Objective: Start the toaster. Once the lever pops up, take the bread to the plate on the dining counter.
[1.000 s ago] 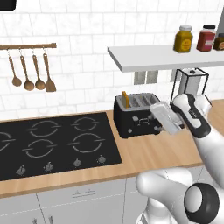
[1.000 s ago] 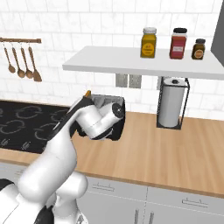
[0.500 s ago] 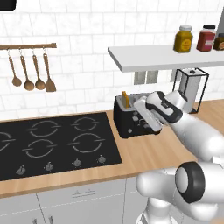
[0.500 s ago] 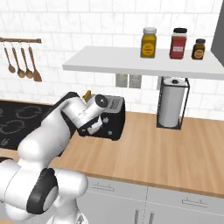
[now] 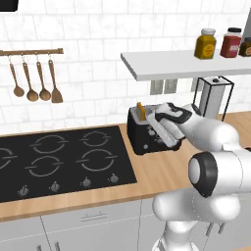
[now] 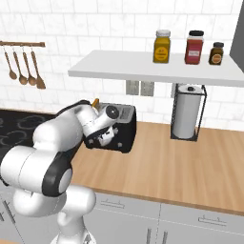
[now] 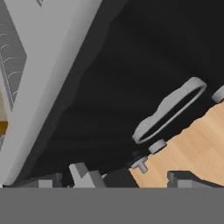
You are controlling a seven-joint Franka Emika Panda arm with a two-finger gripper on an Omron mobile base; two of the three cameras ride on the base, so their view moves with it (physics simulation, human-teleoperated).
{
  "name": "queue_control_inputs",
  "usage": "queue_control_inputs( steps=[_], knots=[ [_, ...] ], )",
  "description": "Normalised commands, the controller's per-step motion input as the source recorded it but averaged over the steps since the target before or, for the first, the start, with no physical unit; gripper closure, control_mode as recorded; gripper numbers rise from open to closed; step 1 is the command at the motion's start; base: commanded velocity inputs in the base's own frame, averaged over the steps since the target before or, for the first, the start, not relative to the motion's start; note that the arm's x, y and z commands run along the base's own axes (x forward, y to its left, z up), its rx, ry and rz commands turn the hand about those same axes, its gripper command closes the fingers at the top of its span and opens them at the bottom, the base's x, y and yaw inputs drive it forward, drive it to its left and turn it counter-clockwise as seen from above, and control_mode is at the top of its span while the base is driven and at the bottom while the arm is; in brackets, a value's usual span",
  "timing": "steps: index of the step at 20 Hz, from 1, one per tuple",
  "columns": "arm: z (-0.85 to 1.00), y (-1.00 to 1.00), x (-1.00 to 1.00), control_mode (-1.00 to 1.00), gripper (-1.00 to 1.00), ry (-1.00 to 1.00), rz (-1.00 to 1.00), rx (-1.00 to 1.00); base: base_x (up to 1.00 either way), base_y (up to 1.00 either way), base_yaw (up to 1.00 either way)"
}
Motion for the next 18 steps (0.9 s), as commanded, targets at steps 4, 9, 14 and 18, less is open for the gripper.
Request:
queue_control_inputs(
  steps=[4, 9, 14, 18],
  knots=[
    [-0.34, 0.00, 0.20, -1.00, -1.00, 0.00, -0.05, 0.00, 0.00, 0.00, 0.00],
    [-0.34, -0.03, -0.15, -1.00, -1.00, -0.05, -0.01, 0.00, 0.00, 0.00, 0.00],
    [-0.26, 0.00, -0.38, -1.00, -1.00, -0.12, 0.00, -0.02, 0.00, 0.00, 0.00],
    [-0.29, 0.00, 0.00, -1.00, -1.00, -0.01, 0.00, -0.06, 0.00, 0.00, 0.00]
  ],
)
